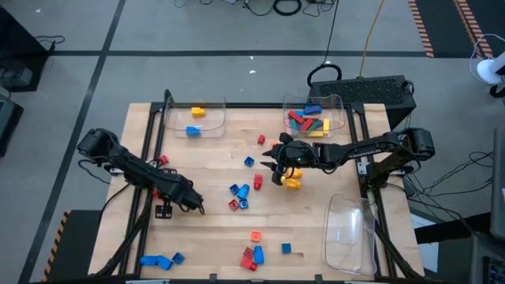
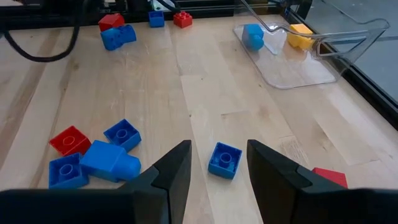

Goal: Sort blocks by size
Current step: Put the 1 stud red game piece into the top left transparent bin

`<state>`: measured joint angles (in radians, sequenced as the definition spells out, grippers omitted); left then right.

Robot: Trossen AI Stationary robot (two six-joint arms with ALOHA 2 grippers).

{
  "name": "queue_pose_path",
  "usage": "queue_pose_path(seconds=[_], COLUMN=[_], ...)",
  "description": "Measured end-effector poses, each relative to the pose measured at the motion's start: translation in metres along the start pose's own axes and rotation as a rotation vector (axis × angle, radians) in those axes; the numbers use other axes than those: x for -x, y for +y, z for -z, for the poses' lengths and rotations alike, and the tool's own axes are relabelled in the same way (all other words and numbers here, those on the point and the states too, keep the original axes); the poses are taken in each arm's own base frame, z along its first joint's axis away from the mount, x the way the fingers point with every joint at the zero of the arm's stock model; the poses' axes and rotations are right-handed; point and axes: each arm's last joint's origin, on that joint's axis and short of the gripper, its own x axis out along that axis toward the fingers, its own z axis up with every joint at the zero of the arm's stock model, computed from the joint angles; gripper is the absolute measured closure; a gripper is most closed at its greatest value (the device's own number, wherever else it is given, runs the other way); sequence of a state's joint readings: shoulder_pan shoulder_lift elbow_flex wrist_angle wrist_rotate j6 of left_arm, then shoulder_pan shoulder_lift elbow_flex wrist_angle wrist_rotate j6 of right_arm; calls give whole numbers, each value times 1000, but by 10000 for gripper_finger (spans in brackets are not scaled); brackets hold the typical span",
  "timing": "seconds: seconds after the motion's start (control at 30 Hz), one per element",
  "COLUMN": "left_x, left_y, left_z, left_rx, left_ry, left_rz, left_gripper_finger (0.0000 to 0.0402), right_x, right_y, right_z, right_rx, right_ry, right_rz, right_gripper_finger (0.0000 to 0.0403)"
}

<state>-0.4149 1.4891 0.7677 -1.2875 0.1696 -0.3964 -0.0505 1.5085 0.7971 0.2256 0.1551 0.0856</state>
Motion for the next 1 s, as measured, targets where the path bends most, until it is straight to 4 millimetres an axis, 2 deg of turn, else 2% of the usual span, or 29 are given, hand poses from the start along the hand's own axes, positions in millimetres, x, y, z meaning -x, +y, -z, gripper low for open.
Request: queue_pose_path(seconds=[0.23,0.37,0.67,0.77,0.93,1.0], left_x=[-18,-22,-35,-35,-31,-27], left_y=[2,4,5,5,4,2], left_z=[-3,-2,3,3,1,-1], left_rx=[85,60,-51,14,102,129], left_ry=[-30,-26,-2,-6,-22,-34], left_rz=[11,-2,-23,-27,-19,-13], left_gripper_finger=[37,55,142,172,244,260], right_x=[0,0,0,0,0,0], right_y=[0,0,0,0,0,0], right_z=[1,1,1,1,1,1], right_rx=[1,1,-5,-4,-3,-4], right_ry=[7,7,10,10,10,10], right_rz=[1,1,1,1,1,1], right_gripper_finger=[261,261,261,261,261,261])
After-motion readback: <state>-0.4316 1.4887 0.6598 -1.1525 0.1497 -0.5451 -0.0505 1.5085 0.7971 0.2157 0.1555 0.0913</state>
